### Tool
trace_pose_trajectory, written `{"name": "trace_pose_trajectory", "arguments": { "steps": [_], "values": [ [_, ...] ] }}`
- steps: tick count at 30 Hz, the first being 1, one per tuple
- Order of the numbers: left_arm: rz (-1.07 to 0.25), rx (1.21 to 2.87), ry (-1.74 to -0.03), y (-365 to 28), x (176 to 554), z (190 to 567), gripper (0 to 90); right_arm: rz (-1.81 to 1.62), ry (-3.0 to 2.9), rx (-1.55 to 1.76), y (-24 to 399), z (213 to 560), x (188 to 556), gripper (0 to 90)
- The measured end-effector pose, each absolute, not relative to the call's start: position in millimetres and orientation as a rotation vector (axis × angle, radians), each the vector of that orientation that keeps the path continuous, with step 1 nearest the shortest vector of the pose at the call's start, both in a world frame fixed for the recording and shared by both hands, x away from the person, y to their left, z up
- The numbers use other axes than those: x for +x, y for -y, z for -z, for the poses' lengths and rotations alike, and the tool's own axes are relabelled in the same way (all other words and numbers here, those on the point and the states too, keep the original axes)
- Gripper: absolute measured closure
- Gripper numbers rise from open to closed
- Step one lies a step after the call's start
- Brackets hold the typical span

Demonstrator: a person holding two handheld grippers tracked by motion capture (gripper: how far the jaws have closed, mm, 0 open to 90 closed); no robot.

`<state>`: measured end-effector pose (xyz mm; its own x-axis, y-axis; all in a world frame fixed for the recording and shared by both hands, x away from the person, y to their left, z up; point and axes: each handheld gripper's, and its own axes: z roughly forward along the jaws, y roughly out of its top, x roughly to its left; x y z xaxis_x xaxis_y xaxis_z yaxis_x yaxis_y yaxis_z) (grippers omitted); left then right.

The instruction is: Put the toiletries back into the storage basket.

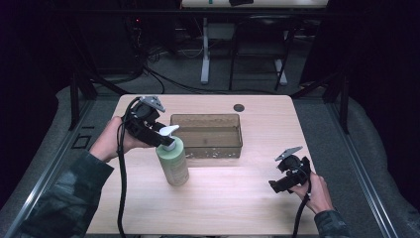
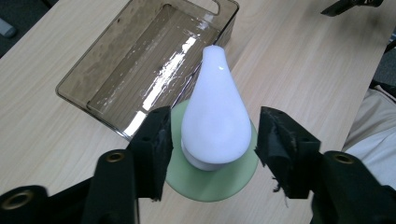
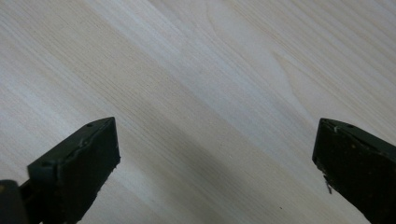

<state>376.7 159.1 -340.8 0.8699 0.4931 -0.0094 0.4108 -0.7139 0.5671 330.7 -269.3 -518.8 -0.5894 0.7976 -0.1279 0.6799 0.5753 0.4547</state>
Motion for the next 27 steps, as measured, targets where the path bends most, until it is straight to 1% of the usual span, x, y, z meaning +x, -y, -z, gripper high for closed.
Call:
{"name": "trace_pose_trajectory", "arguments": {
  "steps": [5,10,13,27],
  "values": [
    [-0.175,2.474,-0.647,-158,379,337,54.0,-0.516,-2.490,1.196,268,518,330,0.5],
    [-0.179,2.508,-0.641,-152,379,339,57.0,-0.520,-2.493,1.201,268,519,331,0.5],
    [-0.178,2.517,-0.645,-152,381,338,61.7,-0.518,-2.492,1.202,269,518,330,0.5],
    [-0.194,2.583,-0.633,-148,381,334,62.7,-0.516,-2.493,1.192,269,518,330,0.5]
  ]
}}
